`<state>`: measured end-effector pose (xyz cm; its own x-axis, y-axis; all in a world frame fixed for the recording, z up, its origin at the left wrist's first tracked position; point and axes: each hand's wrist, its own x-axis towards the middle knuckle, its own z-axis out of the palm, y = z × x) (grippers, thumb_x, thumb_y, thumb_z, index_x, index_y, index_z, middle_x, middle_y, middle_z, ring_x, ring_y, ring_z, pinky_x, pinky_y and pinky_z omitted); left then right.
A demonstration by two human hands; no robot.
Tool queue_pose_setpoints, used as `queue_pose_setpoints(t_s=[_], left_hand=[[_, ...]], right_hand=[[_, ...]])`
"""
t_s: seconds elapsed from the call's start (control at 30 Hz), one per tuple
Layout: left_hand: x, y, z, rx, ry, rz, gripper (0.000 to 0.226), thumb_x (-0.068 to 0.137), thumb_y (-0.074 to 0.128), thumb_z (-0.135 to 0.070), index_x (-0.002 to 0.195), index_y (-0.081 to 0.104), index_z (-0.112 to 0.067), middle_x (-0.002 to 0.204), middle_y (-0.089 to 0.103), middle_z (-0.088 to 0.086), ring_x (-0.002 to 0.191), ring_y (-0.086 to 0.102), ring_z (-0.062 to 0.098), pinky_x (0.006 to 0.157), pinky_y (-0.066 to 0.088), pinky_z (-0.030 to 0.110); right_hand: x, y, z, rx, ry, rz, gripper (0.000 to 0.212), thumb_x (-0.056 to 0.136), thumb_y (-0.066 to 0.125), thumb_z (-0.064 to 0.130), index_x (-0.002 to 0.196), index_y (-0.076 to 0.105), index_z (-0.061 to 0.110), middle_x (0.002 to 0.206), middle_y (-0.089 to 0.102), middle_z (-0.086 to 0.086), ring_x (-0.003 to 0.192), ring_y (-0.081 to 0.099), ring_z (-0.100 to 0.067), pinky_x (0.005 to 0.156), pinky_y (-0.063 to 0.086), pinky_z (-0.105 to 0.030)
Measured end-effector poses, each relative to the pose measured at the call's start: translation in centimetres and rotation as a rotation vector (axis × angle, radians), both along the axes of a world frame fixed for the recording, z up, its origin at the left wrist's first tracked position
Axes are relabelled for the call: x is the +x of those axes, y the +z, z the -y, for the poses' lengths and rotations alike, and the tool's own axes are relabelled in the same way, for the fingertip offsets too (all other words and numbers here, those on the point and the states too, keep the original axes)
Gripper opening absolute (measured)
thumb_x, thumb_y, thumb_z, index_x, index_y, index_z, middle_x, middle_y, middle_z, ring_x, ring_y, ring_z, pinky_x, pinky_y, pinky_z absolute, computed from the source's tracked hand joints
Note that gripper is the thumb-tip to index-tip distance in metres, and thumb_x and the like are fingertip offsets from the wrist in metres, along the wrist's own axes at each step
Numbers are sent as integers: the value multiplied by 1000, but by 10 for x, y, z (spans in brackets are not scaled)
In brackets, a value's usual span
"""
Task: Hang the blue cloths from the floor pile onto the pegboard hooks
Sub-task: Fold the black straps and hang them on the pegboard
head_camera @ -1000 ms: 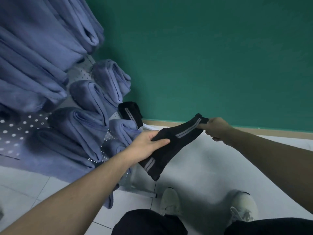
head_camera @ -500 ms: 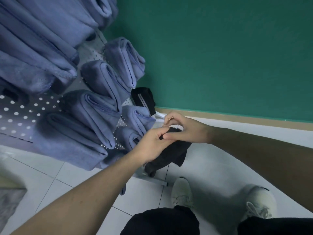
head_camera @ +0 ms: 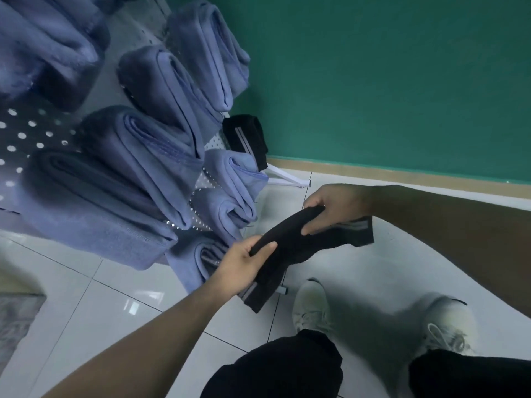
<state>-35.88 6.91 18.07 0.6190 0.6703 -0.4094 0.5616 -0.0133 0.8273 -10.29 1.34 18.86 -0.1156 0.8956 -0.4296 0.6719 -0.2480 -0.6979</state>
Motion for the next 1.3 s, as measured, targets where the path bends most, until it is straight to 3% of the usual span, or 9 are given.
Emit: queue_pose_setpoints(t_s=[0.3,0.43,0.47,0.57,0.7,0.9,1.07,1.2,1.3], left_hand=[[-16,-60,-8,-160,143,-128,11,100,54,-2,103,64,-5,84,64,5,79,60,15,68,52,18],[-12,-76,-8,-266,230,-128,28,90,41,17,88,56,-7,79,59,12,75,57,27,77,58,54],[-11,-79,-9,-267,245,-95,31,89,39,19,90,57,-6,80,60,12,75,59,26,77,58,51],[-10,-83,-9,-231,251,19,27,96,41,11,104,63,-3,90,66,8,82,62,14,76,52,24],[-16,-91,-9,-190,296,59,15,99,55,-1,109,64,6,96,71,9,90,66,12,84,52,22],[-36,-95,-9,-124,530,47,11,96,64,-9,106,69,-8,97,76,0,93,70,6,81,52,13],[-51,-95,-26,-79,522,7,25,93,64,-25,98,61,-1,91,63,2,90,56,13,86,41,32],[-56,-107,-35,-96,702,-13,16,100,56,-23,111,66,-18,117,66,-11,115,56,11,102,39,30],[-53,-117,-41,-141,786,59,37,96,62,-39,131,62,-27,133,62,-17,129,52,8,116,36,42]], right_hand=[[-26,-64,-27,-10,-148,-323,27,99,60,20,74,48,17,73,47,2,70,43,-13,67,37,-26],[-39,-82,-37,21,-150,-336,27,95,64,14,75,46,19,62,48,11,54,41,-1,54,34,-13],[-42,-86,-39,30,-152,-351,28,95,64,12,76,45,19,59,48,12,50,41,0,52,33,-12],[-55,-96,-49,33,-164,-385,22,95,64,12,82,47,19,64,51,4,46,42,1,49,34,-13],[-68,-103,-61,11,-176,-432,13,93,67,13,91,55,19,74,61,-5,53,52,-4,55,43,-19],[-82,-107,-75,-119,-137,-411,16,89,75,34,100,70,23,98,75,0,87,70,-16,90,55,-31],[-93,-110,-87,-183,-285,-505,21,94,67,29,112,71,19,115,72,0,109,66,-18,104,47,-31],[-105,-116,-98,-220,-383,-544,20,97,61,25,115,68,18,105,70,1,96,65,-18,77,48,-26],[-116,-127,-108,-211,-392,-478,27,96,58,26,122,64,18,117,66,-2,110,60,-22,98,47,-34]])
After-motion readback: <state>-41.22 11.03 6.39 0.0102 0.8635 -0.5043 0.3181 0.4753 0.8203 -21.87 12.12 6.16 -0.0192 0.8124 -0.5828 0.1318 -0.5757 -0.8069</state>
